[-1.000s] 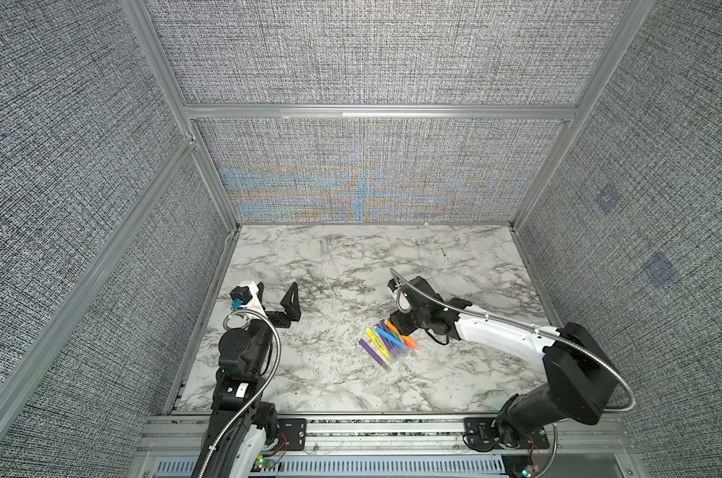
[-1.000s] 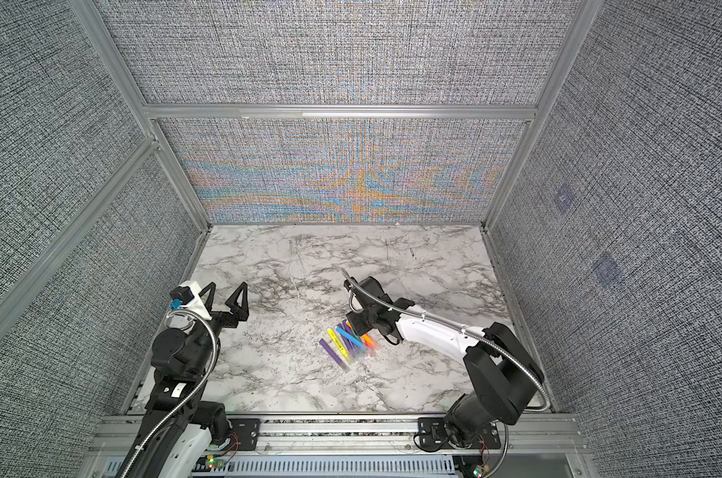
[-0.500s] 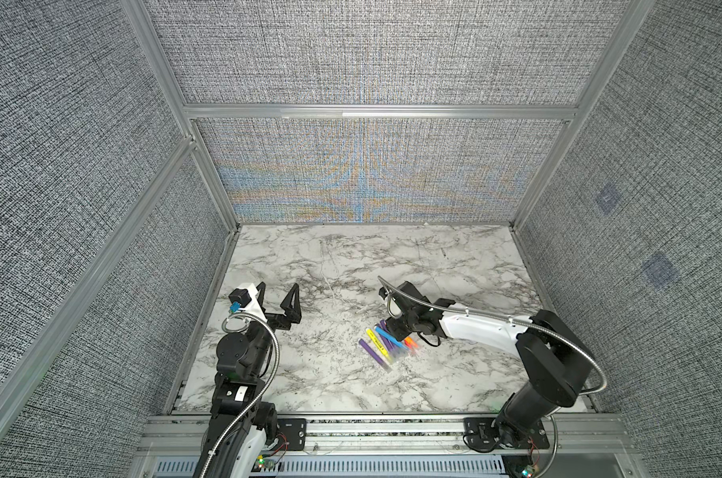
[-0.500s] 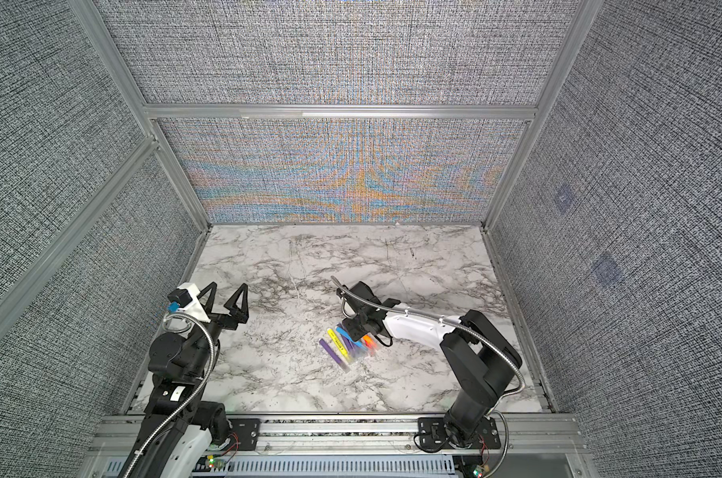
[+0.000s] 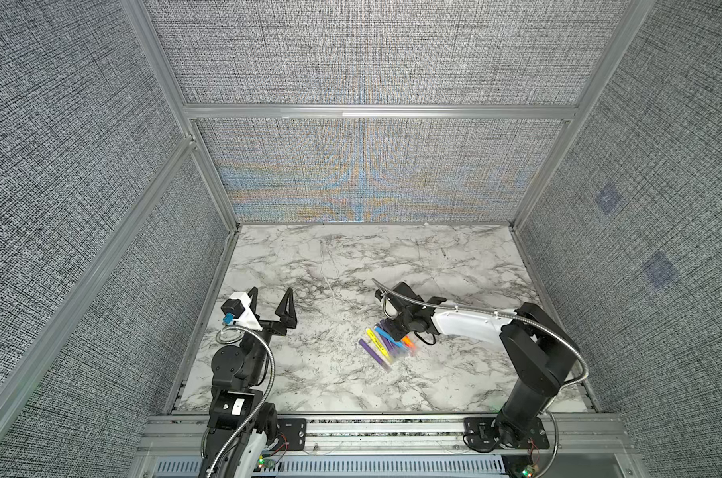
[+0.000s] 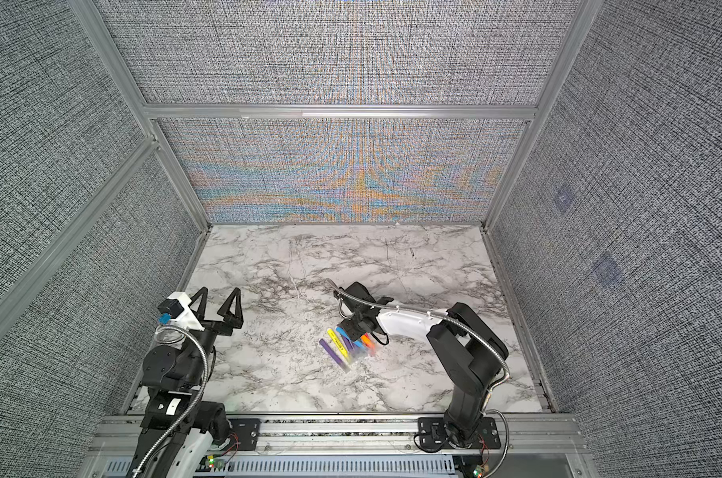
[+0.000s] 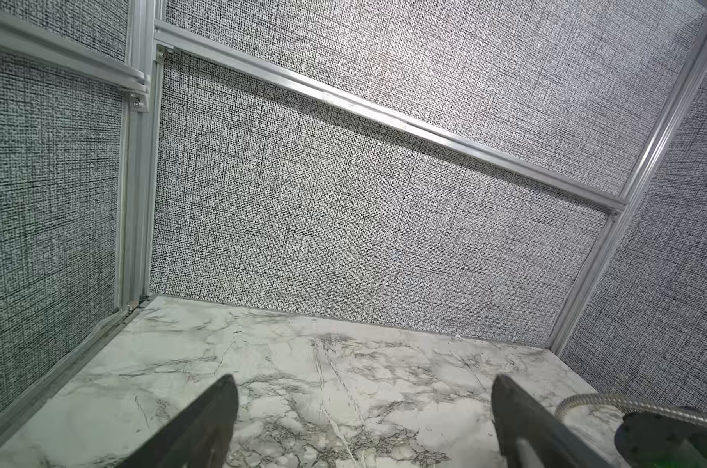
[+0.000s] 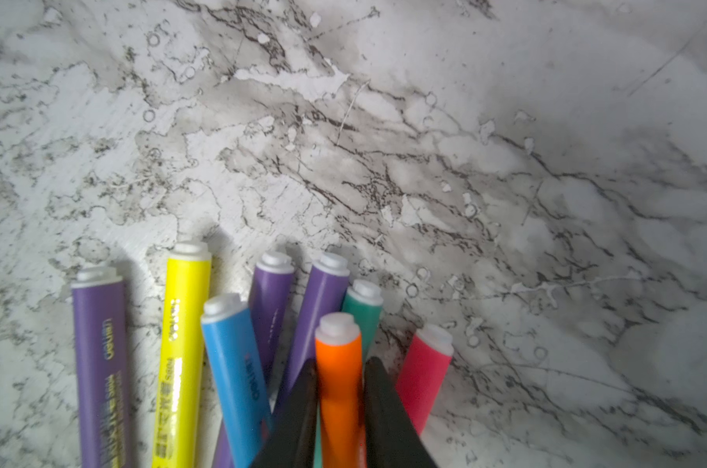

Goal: Remove pen caps from pens
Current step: Pick up the pen from the center of the table, then turn over the pen.

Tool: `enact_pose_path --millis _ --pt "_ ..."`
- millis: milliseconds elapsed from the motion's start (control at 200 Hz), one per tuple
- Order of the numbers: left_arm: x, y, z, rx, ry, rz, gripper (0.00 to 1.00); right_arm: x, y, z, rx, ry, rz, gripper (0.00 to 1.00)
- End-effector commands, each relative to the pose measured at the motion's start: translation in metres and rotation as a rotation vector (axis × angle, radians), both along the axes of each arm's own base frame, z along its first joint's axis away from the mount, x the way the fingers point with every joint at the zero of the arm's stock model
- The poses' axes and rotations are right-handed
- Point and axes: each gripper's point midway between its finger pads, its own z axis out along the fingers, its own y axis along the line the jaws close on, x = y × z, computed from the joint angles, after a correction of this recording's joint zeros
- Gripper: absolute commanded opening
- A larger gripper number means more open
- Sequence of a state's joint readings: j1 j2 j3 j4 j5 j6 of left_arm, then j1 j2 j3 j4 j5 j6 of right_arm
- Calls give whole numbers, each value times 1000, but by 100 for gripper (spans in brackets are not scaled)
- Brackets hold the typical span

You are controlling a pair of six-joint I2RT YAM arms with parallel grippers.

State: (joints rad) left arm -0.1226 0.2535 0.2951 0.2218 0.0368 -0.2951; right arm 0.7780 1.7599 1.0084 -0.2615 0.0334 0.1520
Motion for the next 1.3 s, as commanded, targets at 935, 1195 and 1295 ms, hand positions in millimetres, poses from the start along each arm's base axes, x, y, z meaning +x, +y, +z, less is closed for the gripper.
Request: enact_pose_path --millis 935,1195,1295 --pt "-25 -129 5 46 -76 -814 92 2 -36 261 924 -495 -51 3" --pt "-15 -174 -17 396 -145 -653 84 19 -22 259 923 -276 -170 3" --pt "-16 -169 -12 567 -277 -437 85 20 -14 263 869 -175 -169 3"
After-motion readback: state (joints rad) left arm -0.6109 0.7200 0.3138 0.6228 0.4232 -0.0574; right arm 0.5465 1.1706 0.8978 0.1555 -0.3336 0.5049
